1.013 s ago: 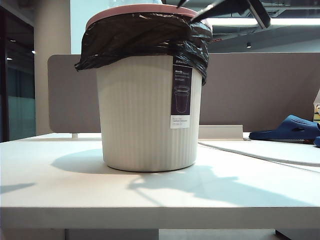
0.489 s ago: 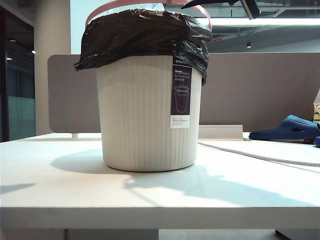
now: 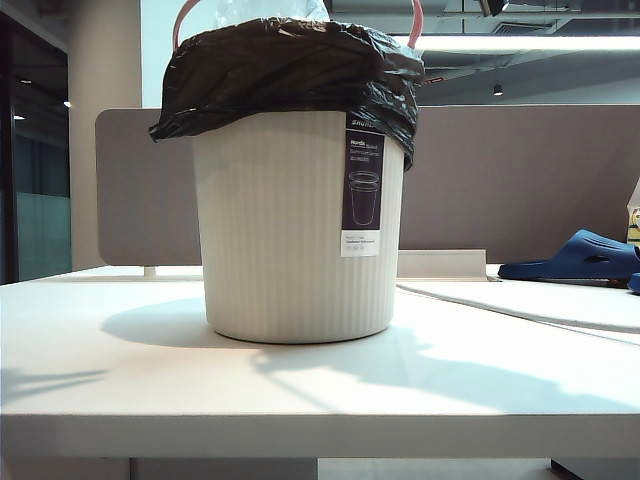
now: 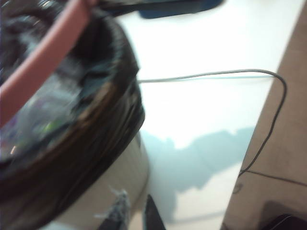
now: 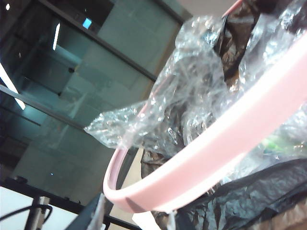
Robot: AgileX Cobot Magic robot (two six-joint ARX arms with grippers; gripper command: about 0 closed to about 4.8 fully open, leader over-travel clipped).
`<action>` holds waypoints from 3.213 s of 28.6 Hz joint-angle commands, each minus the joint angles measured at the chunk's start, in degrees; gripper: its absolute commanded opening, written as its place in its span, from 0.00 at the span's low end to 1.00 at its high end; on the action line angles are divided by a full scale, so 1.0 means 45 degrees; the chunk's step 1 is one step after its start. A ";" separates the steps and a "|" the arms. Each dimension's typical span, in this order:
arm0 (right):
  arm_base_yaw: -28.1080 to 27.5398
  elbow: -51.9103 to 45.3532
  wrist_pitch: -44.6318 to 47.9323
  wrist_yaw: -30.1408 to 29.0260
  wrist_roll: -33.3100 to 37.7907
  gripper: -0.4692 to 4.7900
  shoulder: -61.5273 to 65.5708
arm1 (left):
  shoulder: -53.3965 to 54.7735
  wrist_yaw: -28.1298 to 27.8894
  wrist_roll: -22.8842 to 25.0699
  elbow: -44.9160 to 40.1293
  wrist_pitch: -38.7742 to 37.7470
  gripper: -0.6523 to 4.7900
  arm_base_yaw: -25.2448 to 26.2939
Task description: Open the ring lid of the trash can, pull out the black garbage bag inside, and place it on the table.
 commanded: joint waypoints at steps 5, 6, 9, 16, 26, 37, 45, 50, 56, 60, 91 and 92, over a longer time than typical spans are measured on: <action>-0.0301 0.0092 0.0937 -0.0447 0.0525 0.42 -0.0024 | 0.1579 -0.0087 0.2123 0.0063 0.2307 0.11 -0.0015; -0.0321 0.0092 0.0962 -0.0481 0.0563 0.42 -0.0024 | 0.1700 -0.0243 0.2302 0.0063 0.2467 0.11 -0.0015; -0.0403 0.0092 0.0957 -0.0578 0.0631 0.42 -0.0019 | 0.1967 -0.0583 0.2720 0.0063 0.2958 0.11 -0.0015; -0.0403 0.0092 0.1005 -0.0758 0.0646 0.42 -0.0015 | 0.2152 -0.1239 0.2885 0.0063 0.4488 0.11 -0.0015; -0.0403 0.0092 0.1010 -0.0996 0.0646 0.42 -0.0015 | 0.2404 -0.1758 0.2880 0.0063 0.5916 0.11 -0.0010; -0.0403 0.0092 0.1010 -0.1472 0.0636 0.42 -0.0010 | 0.2725 -0.2263 0.3138 0.0068 0.6916 0.11 -0.0015; -0.0403 0.0092 0.0933 -0.2268 0.0272 0.42 -0.0010 | 0.2725 -0.2919 0.3968 0.0107 0.8160 0.11 -0.0010; -0.0384 0.0087 0.0806 -0.3483 -0.2297 0.41 -0.0010 | 0.2725 -0.4022 0.4439 0.0340 0.9141 0.11 0.0019; -0.0374 0.0092 -0.0068 -0.3852 -0.5192 0.41 -0.0010 | 0.2754 -0.3594 0.3750 0.1035 0.9044 0.11 0.0899; -0.0364 0.0087 -0.0549 -0.3857 -0.6339 0.41 -0.0010 | 0.2943 -0.1948 0.2429 0.1311 0.8971 0.11 0.2380; -0.0364 0.0087 -0.2482 -0.3604 -0.8854 0.41 -0.0010 | 0.4959 -0.0520 0.2453 0.3594 0.8913 0.11 0.5401; -0.0364 0.0087 -0.2516 -0.3604 -0.8869 0.41 -0.0010 | 0.4974 -0.0515 0.2453 0.3648 0.8918 0.11 0.5401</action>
